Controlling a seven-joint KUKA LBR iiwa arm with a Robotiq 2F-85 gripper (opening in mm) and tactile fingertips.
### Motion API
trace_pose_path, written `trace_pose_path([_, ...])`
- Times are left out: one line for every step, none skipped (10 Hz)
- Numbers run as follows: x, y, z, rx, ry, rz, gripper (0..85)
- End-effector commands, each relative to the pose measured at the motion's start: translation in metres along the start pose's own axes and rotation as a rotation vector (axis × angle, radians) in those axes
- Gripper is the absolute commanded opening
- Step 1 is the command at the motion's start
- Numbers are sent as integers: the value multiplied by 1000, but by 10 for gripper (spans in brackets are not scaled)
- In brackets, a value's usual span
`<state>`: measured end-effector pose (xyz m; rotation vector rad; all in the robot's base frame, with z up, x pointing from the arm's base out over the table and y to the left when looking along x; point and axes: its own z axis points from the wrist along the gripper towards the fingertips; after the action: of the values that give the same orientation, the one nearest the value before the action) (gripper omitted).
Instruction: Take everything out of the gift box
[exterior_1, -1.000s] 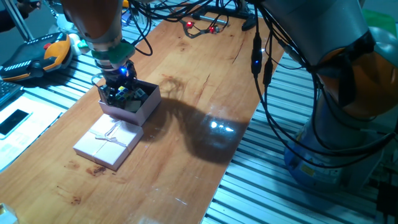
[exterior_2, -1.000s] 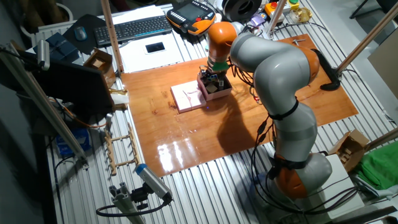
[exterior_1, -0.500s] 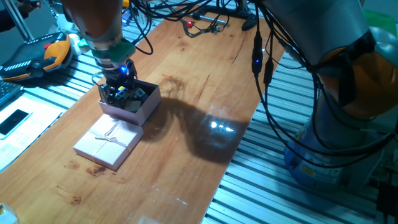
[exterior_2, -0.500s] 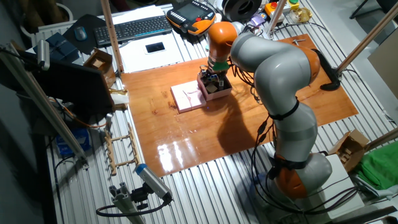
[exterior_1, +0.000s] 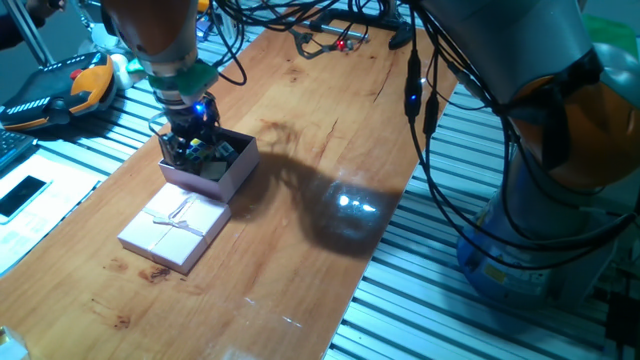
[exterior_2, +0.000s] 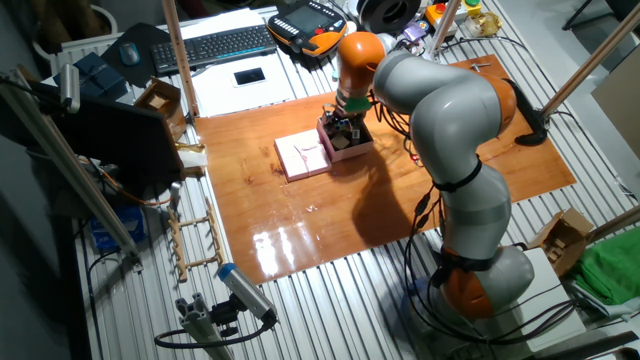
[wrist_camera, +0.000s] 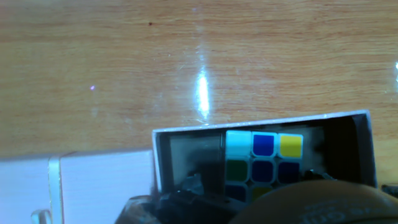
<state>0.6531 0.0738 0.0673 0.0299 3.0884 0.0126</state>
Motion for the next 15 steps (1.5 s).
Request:
trace_pose_path([0,0,0,-12,15,-10,797])
trace_pose_path([0,0,0,-9,18,-12,797])
trace_pose_path([0,0,0,3,8,-11,800])
trace_pose_path([0,0,0,14,-3,-13,810])
trace_pose_path([0,0,0,15,-7,-13,820])
trace_pose_path([0,0,0,20,-14,-13,827])
trace_pose_path([-1,-1,1,27,-20,-8,830])
trace_pose_path([-2,-2,3,36,-22,1,833])
trace_pose_path([-4,-4,5,39,-23,7,837])
trace_pose_path([-4,-5,7,37,-24,12,837])
trace_pose_path([-5,-5,8,34,-20,15,837])
trace_pose_path([-6,-5,10,33,-19,17,837])
trace_pose_path([-6,-5,10,33,-19,15,837])
trace_pose_path([-6,-4,11,29,-16,14,833])
trace_pose_path([-7,-4,12,27,-16,14,830])
